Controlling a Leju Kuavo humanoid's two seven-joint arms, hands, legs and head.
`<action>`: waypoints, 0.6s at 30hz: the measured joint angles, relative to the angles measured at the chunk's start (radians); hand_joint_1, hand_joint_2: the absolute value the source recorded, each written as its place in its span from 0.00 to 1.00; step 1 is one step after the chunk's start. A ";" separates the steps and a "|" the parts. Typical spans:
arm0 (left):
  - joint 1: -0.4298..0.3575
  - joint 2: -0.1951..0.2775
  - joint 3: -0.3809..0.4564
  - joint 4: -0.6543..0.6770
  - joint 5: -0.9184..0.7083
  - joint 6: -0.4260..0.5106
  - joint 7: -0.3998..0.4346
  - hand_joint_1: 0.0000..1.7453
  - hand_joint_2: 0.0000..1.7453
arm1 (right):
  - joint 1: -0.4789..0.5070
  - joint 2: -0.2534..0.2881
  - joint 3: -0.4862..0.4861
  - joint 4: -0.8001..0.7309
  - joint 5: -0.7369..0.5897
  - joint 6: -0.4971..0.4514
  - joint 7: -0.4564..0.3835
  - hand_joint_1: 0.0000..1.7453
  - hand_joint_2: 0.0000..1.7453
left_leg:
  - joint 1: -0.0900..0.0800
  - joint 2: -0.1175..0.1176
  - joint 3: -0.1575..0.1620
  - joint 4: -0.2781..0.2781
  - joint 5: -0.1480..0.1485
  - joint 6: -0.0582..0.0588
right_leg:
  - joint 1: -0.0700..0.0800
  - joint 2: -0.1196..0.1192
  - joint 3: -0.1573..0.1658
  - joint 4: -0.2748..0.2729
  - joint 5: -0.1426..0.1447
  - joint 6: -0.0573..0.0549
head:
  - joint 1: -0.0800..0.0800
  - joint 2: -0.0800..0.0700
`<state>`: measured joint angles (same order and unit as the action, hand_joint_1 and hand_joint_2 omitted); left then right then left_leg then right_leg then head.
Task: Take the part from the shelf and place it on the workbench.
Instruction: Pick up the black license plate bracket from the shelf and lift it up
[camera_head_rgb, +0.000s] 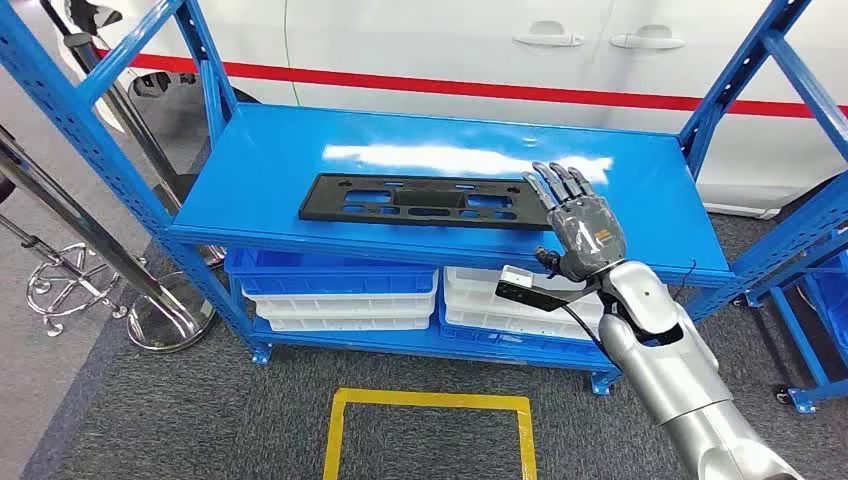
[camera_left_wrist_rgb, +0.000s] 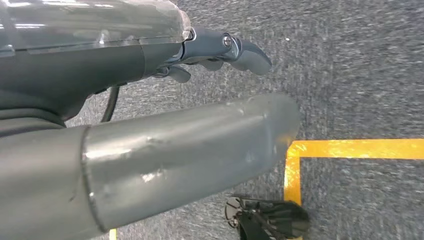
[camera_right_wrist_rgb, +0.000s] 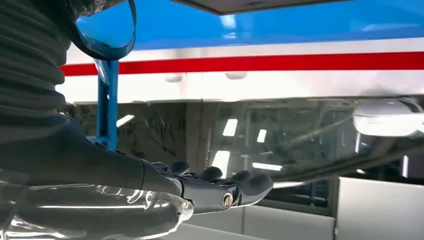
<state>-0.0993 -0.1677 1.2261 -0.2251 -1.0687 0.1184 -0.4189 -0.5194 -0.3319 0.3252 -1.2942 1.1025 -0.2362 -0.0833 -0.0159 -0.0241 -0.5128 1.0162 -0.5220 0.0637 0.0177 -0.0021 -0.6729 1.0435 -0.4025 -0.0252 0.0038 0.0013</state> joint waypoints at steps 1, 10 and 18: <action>0.000 0.000 0.000 0.000 0.000 -0.001 0.000 0.00 0.00 | -0.001 -0.002 0.000 0.000 -0.006 0.011 -0.005 0.00 1.00 | 0.001 0.000 0.003 0.000 -0.001 -0.003 | 0.001 0.000 0.002 -0.005 0.002 -0.001 | 0.001 0.000; -0.008 0.014 0.000 0.000 0.009 -0.007 -0.006 0.00 0.00 | -0.082 -0.026 0.033 0.025 -0.124 0.227 -0.067 0.00 1.00 | 0.030 0.012 -0.141 0.240 -0.080 -0.061 | -0.033 -0.001 0.068 -0.052 -0.014 0.006 | 0.002 0.000; -0.005 0.020 0.001 0.003 0.017 -0.009 -0.006 0.00 0.00 | -0.204 -0.070 0.127 0.074 -0.222 0.339 -0.059 0.00 1.00 | 0.046 0.018 -0.119 0.043 0.061 -0.057 | -0.056 -0.003 0.070 -0.012 -0.055 0.068 | -0.002 0.000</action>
<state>-0.1045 -0.1479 1.2273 -0.2224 -1.0518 0.1092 -0.4247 -0.7233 -0.4022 0.4525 -1.2202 0.8804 0.1025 -0.1419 0.0304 -0.0062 -0.6322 1.0592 -0.4612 0.0064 -0.0382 -0.0052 -0.6030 1.0312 -0.4570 0.0431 0.0022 0.0011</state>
